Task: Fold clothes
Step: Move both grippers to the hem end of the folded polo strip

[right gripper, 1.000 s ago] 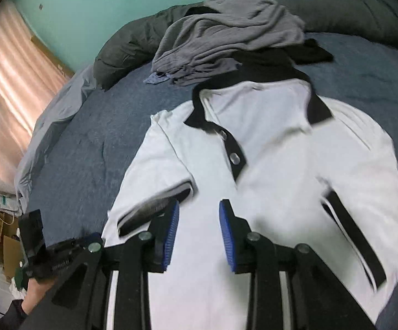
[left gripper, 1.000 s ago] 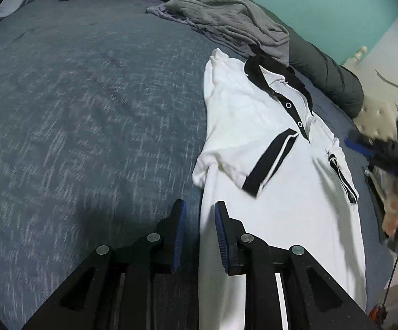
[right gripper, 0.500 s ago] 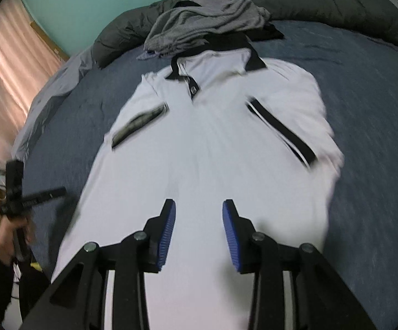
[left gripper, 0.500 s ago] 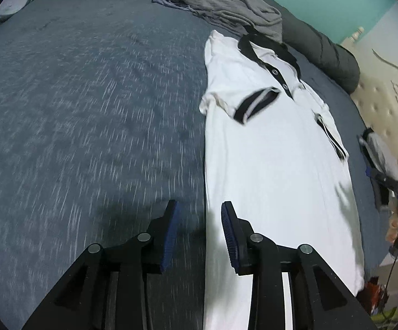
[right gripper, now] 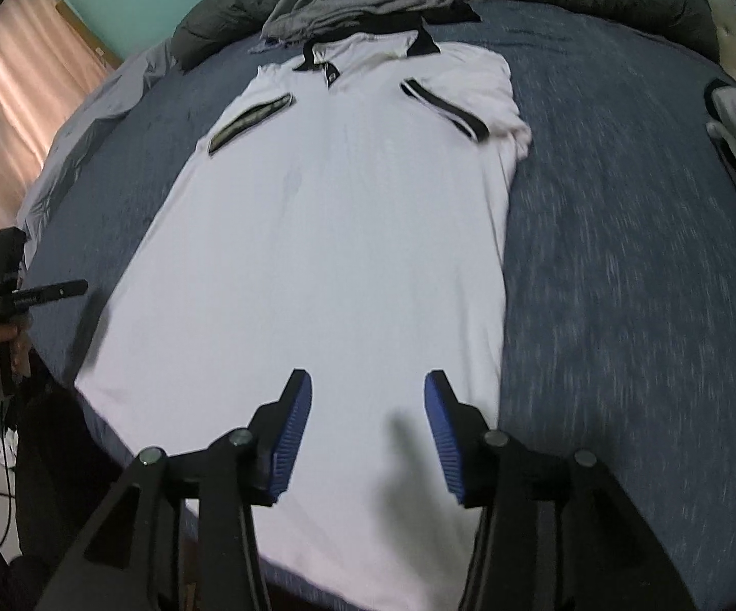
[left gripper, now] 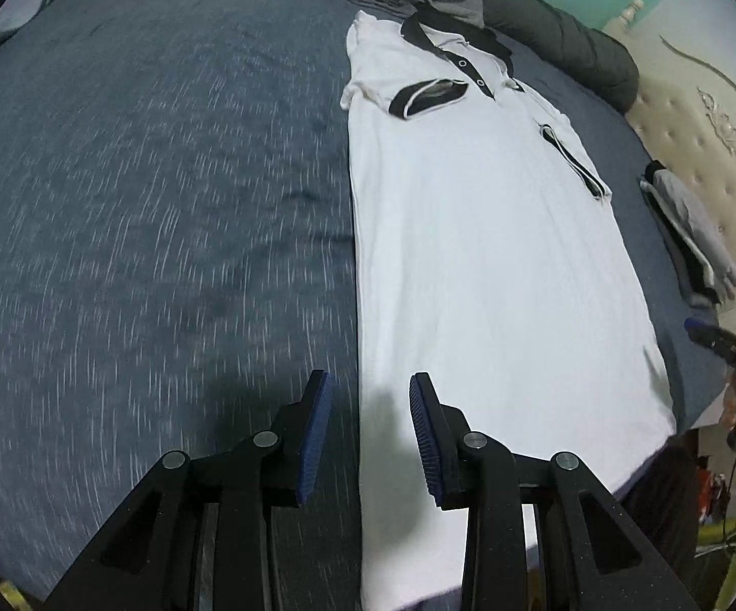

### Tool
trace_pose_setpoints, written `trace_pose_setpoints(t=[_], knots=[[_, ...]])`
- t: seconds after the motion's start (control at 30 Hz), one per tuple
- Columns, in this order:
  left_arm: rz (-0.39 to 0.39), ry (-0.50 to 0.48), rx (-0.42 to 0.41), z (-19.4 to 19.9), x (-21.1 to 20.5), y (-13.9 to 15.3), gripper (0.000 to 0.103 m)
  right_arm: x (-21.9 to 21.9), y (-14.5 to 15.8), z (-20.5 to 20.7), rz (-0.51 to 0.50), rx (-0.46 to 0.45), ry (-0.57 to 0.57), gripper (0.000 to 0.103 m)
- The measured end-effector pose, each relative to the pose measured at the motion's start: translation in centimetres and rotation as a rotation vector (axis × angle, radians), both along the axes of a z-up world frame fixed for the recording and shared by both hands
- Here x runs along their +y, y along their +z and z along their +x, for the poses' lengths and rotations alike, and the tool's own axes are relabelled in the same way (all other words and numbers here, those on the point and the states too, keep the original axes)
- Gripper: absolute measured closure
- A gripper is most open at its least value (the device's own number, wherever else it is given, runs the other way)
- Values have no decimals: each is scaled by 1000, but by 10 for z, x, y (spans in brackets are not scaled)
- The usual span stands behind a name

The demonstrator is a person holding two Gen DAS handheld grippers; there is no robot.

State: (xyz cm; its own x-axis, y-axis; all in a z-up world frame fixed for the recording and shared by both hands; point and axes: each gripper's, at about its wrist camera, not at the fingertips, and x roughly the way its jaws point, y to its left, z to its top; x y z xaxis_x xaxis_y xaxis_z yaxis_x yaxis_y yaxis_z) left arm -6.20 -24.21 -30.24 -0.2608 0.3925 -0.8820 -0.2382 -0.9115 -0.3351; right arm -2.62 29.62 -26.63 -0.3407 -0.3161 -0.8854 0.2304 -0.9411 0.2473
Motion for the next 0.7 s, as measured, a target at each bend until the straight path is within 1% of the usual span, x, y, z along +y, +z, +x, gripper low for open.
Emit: trace_pose_setpoints(t=[0.07,0.13,0.27,0.4,0.57,0.7], knots=[[7,4,-14,10,-4,-2,64,4,-3,11,-4,-15,-9,55],[-1,5,-21,18,-7,-3,62,8,-7,21,1,-36,-14,55],[-2,-6,-39,34,-11,-3,61,16,-17,37,21,-70,-30,55],[-11,-21,-66,46,-14,-8,60,28,-29,50,21,-115,-62,54],[-34,-28,-96,57,-16,-19,60,41,-36,61,24,-133,-93,54],[-41,-27,-104,65,-18,-23,59,49,-42,67,25,-155,-111,54]])
